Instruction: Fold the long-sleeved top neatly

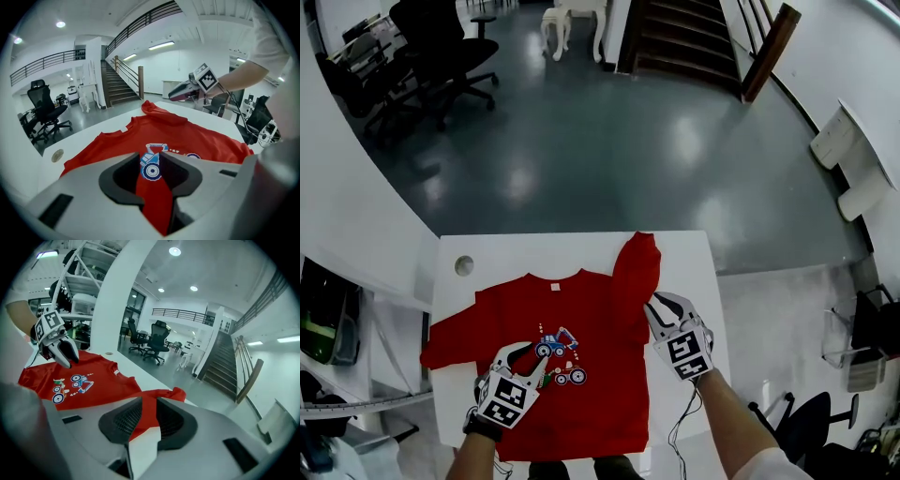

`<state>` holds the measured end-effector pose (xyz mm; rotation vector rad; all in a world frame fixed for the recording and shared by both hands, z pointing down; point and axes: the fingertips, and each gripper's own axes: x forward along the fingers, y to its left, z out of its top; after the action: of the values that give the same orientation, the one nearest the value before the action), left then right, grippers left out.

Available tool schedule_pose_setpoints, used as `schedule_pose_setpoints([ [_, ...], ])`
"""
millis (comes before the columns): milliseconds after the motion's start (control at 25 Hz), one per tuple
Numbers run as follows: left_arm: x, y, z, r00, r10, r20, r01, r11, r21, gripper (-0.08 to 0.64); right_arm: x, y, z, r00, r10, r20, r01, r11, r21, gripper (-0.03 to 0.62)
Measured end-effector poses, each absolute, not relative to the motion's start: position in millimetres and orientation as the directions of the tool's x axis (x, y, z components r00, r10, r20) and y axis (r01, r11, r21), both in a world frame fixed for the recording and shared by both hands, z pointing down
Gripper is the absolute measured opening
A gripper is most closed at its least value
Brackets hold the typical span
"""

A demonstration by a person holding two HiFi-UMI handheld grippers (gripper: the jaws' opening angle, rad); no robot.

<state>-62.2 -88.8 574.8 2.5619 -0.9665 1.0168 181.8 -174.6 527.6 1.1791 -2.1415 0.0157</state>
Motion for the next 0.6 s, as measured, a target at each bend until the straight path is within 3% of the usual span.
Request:
schedule_pose_setpoints([
  [600,-13,-132,592,0.579,-0.501,0.643,-0.621,-0.782,-0.050,0.135,194,-287,544,-0.294,-0.770,0.565,-0.799,0.523,0.297,0.106],
])
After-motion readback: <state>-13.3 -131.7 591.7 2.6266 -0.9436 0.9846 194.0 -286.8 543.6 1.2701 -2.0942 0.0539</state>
